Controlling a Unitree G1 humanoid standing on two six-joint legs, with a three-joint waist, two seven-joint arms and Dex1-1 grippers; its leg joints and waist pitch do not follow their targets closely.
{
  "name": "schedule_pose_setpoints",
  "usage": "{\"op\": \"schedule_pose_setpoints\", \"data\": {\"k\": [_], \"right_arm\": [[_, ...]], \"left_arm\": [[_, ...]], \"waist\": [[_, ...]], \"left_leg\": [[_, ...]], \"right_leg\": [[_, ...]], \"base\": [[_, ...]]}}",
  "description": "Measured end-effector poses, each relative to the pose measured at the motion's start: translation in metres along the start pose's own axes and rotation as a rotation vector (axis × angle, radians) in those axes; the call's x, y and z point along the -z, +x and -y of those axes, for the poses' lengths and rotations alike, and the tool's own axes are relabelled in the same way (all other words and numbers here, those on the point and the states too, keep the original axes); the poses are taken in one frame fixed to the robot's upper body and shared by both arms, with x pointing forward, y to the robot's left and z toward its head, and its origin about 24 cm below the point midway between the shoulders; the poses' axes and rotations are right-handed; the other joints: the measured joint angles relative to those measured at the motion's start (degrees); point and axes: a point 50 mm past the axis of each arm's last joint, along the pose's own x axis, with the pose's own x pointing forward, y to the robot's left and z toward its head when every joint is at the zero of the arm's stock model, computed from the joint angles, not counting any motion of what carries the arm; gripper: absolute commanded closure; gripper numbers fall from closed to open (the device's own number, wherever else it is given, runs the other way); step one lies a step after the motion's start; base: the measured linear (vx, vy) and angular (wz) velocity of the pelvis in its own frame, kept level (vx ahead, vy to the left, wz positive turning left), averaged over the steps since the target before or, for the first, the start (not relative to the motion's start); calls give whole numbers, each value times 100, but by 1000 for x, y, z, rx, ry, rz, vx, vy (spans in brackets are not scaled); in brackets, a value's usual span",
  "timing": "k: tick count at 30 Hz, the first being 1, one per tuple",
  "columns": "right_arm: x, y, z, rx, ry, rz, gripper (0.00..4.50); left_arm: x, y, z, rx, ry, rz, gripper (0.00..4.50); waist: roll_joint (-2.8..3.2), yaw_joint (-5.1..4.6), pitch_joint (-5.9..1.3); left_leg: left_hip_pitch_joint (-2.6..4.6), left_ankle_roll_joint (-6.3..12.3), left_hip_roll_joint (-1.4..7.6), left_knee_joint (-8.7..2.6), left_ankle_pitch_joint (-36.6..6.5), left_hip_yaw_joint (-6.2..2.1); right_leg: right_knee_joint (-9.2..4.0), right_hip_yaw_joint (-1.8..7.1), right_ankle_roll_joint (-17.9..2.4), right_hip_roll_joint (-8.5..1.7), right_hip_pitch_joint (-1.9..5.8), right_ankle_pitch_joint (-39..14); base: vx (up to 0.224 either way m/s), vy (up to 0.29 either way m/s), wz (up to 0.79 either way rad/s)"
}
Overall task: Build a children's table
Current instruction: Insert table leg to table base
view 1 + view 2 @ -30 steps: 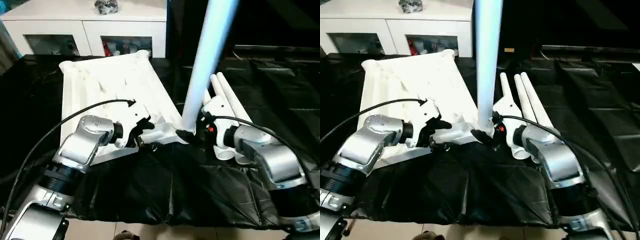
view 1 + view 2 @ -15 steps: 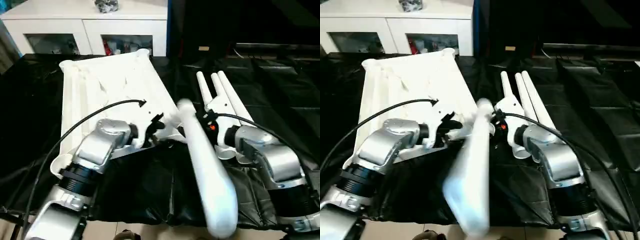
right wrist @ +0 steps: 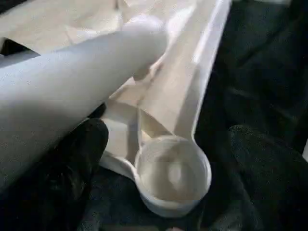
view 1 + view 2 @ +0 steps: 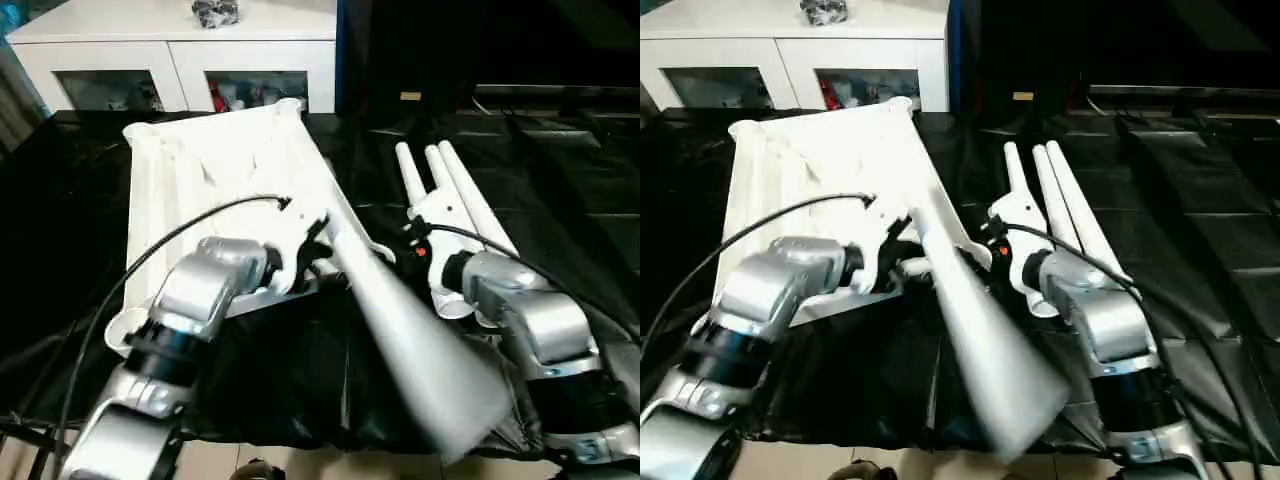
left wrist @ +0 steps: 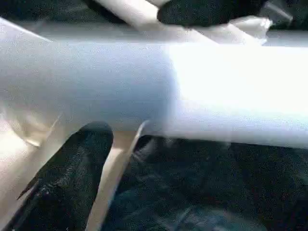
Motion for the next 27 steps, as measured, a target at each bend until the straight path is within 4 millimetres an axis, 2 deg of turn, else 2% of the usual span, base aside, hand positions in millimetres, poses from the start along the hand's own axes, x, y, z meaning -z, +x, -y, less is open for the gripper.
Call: {"op": "schedule_pose_setpoints", "data": {"k": [9, 18, 27], "right_arm": [[4, 1, 4, 39, 19, -34, 0], [-3, -1, 12, 77, 31, -19, 0], [0, -3, 25, 125, 85, -43, 0]], "left_arm": [[2, 2, 4, 42, -99, 14, 6], [2, 1, 2, 20, -106, 30, 6], [5, 3, -4, -19, -111, 33, 6]], "waist": [[25, -4, 1], [26, -3, 1], [25, -1, 1]], "left_leg": [[-1, 0, 0, 0, 0, -2], [-1, 0, 0, 0, 0, -4], [-3, 0, -2, 0, 0, -4]], "right_leg": [[-1, -1, 0, 0, -1, 0], [-1, -2, 1, 0, -1, 0], [-3, -2, 1, 0, -1, 0]], "base": [[0, 0, 0], [0, 0, 0], [0, 0, 0]]}}
